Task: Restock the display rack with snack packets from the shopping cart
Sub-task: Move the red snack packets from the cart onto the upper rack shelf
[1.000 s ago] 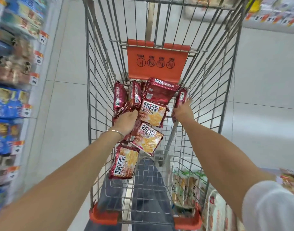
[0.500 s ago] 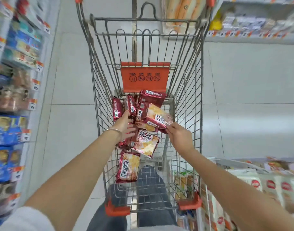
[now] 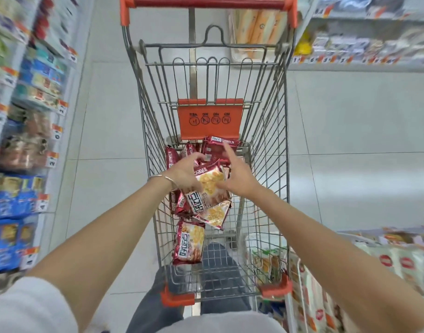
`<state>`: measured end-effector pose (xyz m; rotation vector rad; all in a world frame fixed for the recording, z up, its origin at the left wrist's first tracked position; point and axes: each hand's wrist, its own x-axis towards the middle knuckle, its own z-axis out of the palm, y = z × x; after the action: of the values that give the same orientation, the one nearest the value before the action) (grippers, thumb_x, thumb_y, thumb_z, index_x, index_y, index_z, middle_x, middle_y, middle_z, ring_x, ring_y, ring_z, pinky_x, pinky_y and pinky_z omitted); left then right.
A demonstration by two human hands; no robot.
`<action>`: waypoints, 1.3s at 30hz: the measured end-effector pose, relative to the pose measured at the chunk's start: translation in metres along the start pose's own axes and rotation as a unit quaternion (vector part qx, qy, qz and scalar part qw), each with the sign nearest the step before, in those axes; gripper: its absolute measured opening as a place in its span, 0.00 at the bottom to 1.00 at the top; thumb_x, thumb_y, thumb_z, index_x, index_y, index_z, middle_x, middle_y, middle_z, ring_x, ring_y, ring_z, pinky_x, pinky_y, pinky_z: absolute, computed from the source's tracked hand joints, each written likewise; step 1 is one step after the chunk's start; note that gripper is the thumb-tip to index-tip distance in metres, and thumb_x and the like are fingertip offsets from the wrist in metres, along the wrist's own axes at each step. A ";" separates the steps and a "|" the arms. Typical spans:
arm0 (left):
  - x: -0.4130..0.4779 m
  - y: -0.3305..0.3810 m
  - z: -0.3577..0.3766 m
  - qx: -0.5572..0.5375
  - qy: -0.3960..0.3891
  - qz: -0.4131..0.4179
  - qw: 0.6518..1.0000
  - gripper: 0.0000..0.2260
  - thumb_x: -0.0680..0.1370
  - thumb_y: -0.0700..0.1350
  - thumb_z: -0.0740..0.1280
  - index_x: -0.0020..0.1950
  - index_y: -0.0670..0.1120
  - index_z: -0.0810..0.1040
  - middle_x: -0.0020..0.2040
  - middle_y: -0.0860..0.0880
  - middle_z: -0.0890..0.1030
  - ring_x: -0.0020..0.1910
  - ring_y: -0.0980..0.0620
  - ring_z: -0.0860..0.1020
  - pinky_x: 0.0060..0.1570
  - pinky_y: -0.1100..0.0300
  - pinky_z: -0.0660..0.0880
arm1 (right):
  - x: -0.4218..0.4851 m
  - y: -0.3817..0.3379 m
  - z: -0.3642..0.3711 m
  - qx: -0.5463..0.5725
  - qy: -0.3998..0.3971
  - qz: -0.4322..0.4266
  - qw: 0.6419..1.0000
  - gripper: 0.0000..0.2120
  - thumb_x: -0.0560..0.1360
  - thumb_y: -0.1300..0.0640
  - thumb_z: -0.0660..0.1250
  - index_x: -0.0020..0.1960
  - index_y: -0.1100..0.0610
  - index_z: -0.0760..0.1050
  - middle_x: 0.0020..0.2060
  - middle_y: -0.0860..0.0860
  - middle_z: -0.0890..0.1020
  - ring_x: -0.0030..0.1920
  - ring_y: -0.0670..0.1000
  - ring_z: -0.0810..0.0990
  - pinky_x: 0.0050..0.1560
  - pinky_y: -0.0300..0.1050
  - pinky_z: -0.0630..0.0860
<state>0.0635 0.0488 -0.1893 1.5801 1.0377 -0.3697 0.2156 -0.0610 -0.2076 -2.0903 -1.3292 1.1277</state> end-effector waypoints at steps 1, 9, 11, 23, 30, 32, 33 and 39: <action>0.000 0.000 -0.002 0.031 -0.002 0.009 0.999 0.49 0.64 0.30 0.78 0.78 0.54 0.59 0.74 0.45 0.67 0.42 0.53 0.78 0.45 0.54 0.80 | 0.006 -0.001 -0.002 0.047 -0.050 0.035 0.997 0.47 0.71 0.60 0.76 0.80 0.52 0.52 0.74 0.54 0.68 0.66 0.54 0.75 0.65 0.49 0.74; 0.016 -0.023 -0.002 -0.158 0.230 -0.038 0.960 0.48 0.71 0.52 0.78 0.81 0.46 0.52 0.80 0.45 0.60 0.77 0.45 0.62 0.76 0.50 0.60 | 0.022 0.058 -0.008 0.445 -0.057 0.244 0.859 0.36 0.66 0.55 0.78 0.70 0.56 0.68 0.60 0.57 0.82 0.57 0.54 0.84 0.63 0.52 0.78; 0.024 -0.026 0.007 -0.239 0.176 -0.109 0.949 0.53 0.68 0.61 0.78 0.82 0.46 0.51 0.80 0.44 0.60 0.77 0.43 0.62 0.76 0.44 0.61 | 0.020 0.062 -0.003 0.545 -0.058 0.279 0.788 0.20 0.73 0.60 0.73 0.64 0.59 0.73 0.54 0.58 0.83 0.53 0.53 0.85 0.54 0.44 0.82; 0.102 -0.099 0.030 -0.253 0.294 -0.112 0.915 0.56 0.52 0.79 0.70 0.72 0.48 0.71 0.68 0.47 0.78 0.66 0.44 0.77 0.65 0.43 0.75 | 0.030 0.135 0.103 0.322 -0.070 0.462 0.823 0.22 0.77 0.62 0.70 0.69 0.65 0.70 0.72 0.60 0.70 0.71 0.59 0.70 0.69 0.52 0.71; 0.079 -0.076 0.030 -0.213 0.312 -0.097 0.921 0.18 0.77 0.52 0.73 0.64 0.46 0.78 0.57 0.49 0.83 0.56 0.48 0.81 0.61 0.52 0.77 | 0.035 0.150 0.171 0.343 -0.044 0.474 0.810 0.31 0.73 0.60 0.76 0.70 0.70 0.67 0.66 0.60 0.77 0.63 0.59 0.78 0.40 0.39 0.80; 0.077 -0.075 0.030 -0.216 0.318 -0.097 0.918 0.18 0.77 0.52 0.73 0.63 0.46 0.78 0.56 0.49 0.83 0.54 0.49 0.82 0.59 0.51 0.78 | 0.034 0.152 0.181 0.305 -0.057 0.472 0.825 0.28 0.72 0.58 0.77 0.66 0.69 0.73 0.60 0.59 0.81 0.58 0.57 0.81 0.46 0.44 0.79; 0.076 -0.076 0.030 -0.217 0.322 -0.098 0.916 0.17 0.77 0.51 0.73 0.62 0.46 0.78 0.56 0.49 0.83 0.52 0.50 0.82 0.57 0.52 0.79 | 0.032 0.155 0.184 0.296 -0.066 0.465 0.832 0.24 0.73 0.58 0.76 0.64 0.68 0.75 0.58 0.57 0.82 0.57 0.56 0.81 0.48 0.45 0.77; 0.065 -0.068 0.035 -0.218 0.335 -0.101 0.911 0.17 0.77 0.50 0.73 0.62 0.44 0.76 0.56 0.47 0.83 0.54 0.47 0.82 0.53 0.53 0.80 | 0.025 0.149 0.158 0.304 0.011 0.424 0.853 0.16 0.75 0.60 0.72 0.57 0.64 0.71 0.49 0.55 0.80 0.48 0.55 0.80 0.51 0.49 0.79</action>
<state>0.0573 0.0413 -0.2893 1.2013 1.6827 0.2928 0.1747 -0.1188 -0.4148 -2.1482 0.0996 1.5627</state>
